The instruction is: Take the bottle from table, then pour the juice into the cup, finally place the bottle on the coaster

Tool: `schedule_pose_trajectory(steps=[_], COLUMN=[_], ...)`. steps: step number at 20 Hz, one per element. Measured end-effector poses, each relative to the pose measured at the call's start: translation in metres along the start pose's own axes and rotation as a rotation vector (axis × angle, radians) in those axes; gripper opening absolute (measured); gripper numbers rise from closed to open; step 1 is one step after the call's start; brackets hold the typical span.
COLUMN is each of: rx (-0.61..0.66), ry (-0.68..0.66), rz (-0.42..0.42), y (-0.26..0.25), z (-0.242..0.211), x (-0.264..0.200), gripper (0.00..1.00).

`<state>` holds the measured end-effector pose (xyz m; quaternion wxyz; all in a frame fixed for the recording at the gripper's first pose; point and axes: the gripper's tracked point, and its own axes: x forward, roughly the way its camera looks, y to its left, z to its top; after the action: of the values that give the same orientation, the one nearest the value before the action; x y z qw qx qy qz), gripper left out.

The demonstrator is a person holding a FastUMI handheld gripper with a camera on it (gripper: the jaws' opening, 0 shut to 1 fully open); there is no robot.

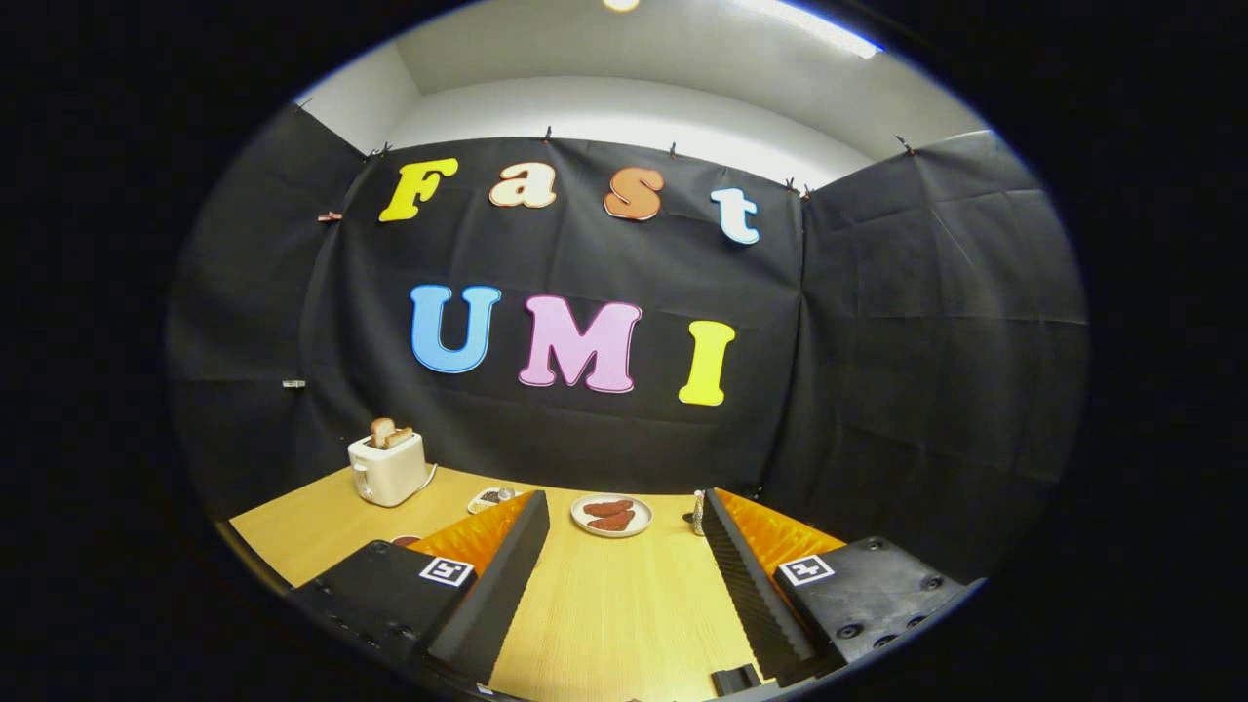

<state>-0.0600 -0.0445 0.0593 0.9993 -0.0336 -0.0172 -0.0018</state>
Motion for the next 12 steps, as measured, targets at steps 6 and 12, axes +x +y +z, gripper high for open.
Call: schedule_pose_trajectory(steps=[6, 12], rx=[0.044, 0.029], ry=[0.011, 0.027], rz=[0.059, 0.154], y=[0.018, 0.029], z=[-0.008, -0.015], x=[0.003, 0.013], gripper=[0.97, 0.97])
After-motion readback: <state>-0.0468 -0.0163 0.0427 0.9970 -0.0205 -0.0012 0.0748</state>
